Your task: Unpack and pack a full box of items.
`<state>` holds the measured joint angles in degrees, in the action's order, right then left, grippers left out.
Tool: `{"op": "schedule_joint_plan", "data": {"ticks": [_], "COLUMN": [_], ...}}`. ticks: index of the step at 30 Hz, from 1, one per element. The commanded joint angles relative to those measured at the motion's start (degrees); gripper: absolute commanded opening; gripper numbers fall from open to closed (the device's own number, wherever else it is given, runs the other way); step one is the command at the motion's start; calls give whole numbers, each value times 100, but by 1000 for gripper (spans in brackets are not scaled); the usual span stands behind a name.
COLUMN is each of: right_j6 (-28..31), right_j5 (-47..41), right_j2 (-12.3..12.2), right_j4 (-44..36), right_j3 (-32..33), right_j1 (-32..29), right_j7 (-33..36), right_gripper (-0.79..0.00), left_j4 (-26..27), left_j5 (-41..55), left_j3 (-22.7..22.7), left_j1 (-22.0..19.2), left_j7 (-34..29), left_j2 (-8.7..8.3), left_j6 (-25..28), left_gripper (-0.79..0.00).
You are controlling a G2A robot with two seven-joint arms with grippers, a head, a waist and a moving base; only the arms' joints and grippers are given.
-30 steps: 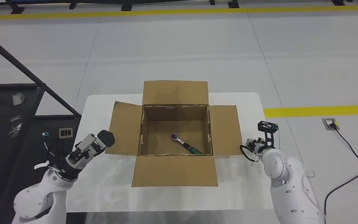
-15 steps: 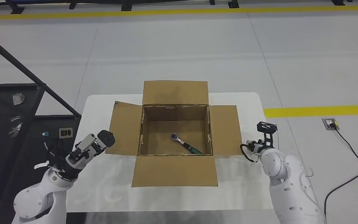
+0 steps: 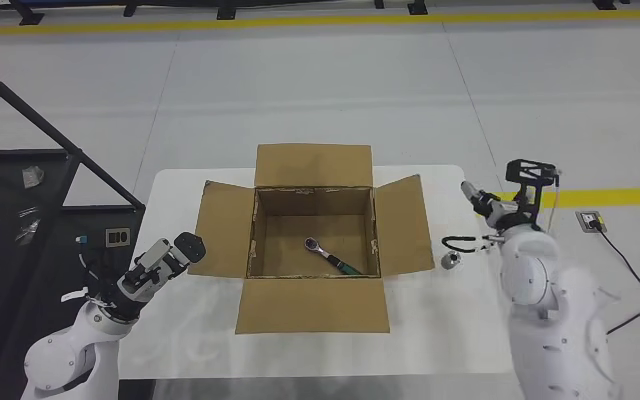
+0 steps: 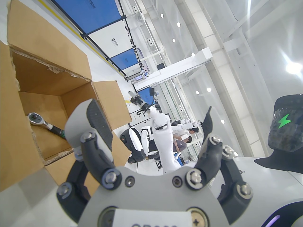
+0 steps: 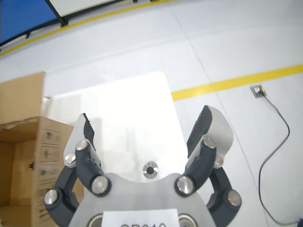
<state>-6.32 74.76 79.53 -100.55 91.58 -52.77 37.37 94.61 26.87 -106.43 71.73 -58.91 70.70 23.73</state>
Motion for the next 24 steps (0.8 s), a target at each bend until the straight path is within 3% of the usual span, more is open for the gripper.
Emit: {"op": "schedule_joint_plan", "data": {"ticks": [1,4,7,16,20,24], "right_j6": [152,459,649,433,173,128], "right_j5": [-220,-618,-1044,-1984,-2190,-2647], "right_j2": [32,111,223,765,1086,1402], "right_j4": [-264,-230,308,3250,4455,5485], "right_j3": [-359,-1185,-2072,-4084,-4701,-4995], "right_j1": [173,475,941,2587,3193,3597], "right_j7": [-18,246,796,2045,2266,2023], "right_gripper": [0,0,0,0,0,0], "left_j4": [0,93,157,102,86,86], "left_j5": [0,-36,-31,434,488,488], "left_j3": [0,13,-60,-488,-491,-491], "left_j1": [0,78,200,557,618,618], "left_j7": [0,137,272,665,657,657], "left_j2": [0,-5,-24,-75,-93,-93], "left_j6": [0,-7,52,247,262,262], "left_gripper": [0,0,0,0,0,0]}}
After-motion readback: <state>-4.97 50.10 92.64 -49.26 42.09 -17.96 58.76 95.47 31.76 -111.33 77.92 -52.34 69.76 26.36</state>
